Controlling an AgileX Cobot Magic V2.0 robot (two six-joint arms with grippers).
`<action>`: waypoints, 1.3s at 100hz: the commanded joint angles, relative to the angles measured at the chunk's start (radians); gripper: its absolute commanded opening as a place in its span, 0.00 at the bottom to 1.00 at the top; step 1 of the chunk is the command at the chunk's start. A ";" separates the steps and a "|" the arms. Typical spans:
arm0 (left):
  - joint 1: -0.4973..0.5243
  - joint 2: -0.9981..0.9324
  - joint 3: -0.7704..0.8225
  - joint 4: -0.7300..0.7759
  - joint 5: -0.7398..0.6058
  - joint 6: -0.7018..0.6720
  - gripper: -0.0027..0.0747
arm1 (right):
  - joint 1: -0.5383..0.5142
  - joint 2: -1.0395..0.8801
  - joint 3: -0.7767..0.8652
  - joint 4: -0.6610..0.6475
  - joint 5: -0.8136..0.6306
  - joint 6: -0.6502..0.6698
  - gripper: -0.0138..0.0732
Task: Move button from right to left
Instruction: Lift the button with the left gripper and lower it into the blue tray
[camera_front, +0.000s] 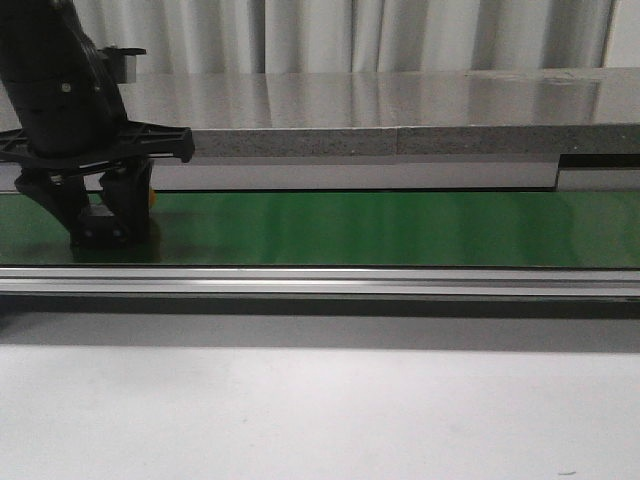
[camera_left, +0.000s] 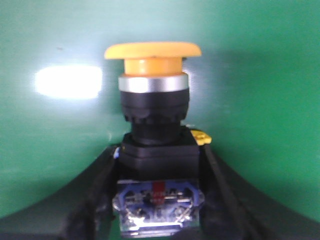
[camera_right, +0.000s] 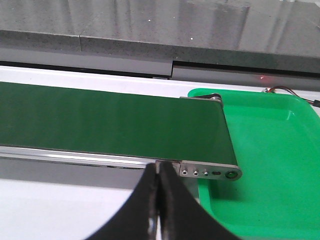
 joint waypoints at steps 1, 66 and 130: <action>0.008 -0.083 -0.040 -0.009 -0.020 -0.010 0.33 | 0.001 0.013 -0.023 0.001 -0.075 -0.002 0.08; 0.449 -0.191 -0.062 -0.007 0.089 0.297 0.33 | 0.001 0.013 -0.023 0.001 -0.075 -0.002 0.08; 0.648 -0.038 -0.060 0.100 0.045 0.494 0.33 | 0.001 0.013 -0.023 0.001 -0.075 -0.002 0.08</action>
